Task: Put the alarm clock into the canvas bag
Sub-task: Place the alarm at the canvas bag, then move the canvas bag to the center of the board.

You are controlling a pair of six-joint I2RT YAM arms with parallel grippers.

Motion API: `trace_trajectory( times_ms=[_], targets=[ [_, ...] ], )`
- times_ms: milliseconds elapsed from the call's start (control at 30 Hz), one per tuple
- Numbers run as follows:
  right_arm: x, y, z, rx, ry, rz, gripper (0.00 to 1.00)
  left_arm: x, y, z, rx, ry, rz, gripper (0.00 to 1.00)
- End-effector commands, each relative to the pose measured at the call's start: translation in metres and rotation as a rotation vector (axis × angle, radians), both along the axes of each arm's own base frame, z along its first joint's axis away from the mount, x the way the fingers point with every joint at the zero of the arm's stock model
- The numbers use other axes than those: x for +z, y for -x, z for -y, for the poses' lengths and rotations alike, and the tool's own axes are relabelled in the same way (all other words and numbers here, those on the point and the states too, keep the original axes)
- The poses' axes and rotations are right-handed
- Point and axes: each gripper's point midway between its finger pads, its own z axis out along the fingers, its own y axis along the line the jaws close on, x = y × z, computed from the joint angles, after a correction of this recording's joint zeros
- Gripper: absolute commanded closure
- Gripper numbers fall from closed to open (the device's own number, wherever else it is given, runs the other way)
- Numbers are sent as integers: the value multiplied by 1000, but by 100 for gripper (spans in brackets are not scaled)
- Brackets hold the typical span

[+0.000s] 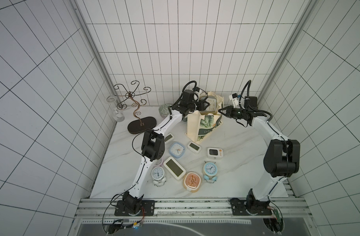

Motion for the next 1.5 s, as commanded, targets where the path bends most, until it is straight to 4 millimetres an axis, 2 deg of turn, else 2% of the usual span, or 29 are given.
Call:
trace_trajectory(
  times_ms=[0, 333, 400, 467, 533, 667, 700, 800, 867, 900, 1033, 1133, 1233, 1400, 1467],
  targets=[
    [-5, -9, 1, -18, 46, -5, 100, -106, 8, -2, -8, -139, -187, 55],
    [-9, -12, 5, -43, 61, -19, 100, -125, 8, -9, 3, -166, -217, 50],
    [-11, -13, 7, -56, 79, -21, 100, -118, 4, -12, 9, -154, -204, 50],
    [-12, -15, 11, -71, 102, -22, 100, -102, 0, -14, 8, -131, -176, 50],
    [-12, -16, 14, -83, 129, -16, 100, -71, -1, -15, -10, -92, -123, 47],
    [-7, -26, 32, -137, 193, 3, 100, 35, 12, -22, -36, -34, 100, 26],
    [-4, -30, 39, -150, 194, 1, 100, 65, 19, -28, -30, -25, 165, 22],
    [10, -49, 61, -185, 193, 27, 100, 137, 41, -53, 26, -17, 306, 15],
    [16, -61, 74, -194, 201, 53, 100, 162, 54, -72, 74, -14, 341, 14],
    [18, -68, 79, -191, 208, 71, 100, 168, 60, -81, 97, -17, 350, 14],
    [9, -94, 92, -193, 216, 63, 96, 167, 82, -111, 181, -31, 347, 14],
    [-8, -106, 104, -213, 191, 6, 89, 156, 97, -132, 231, -13, 317, 14],
    [-18, -109, 114, -249, 189, -23, 78, 147, 111, -150, 275, 2, 290, 14],
    [-9, -102, 127, -326, 216, -15, 36, 128, 138, -176, 339, 21, 244, 14],
    [2, -95, 136, -373, 232, -11, 6, 122, 148, -188, 369, 21, 234, 14]
  ],
)
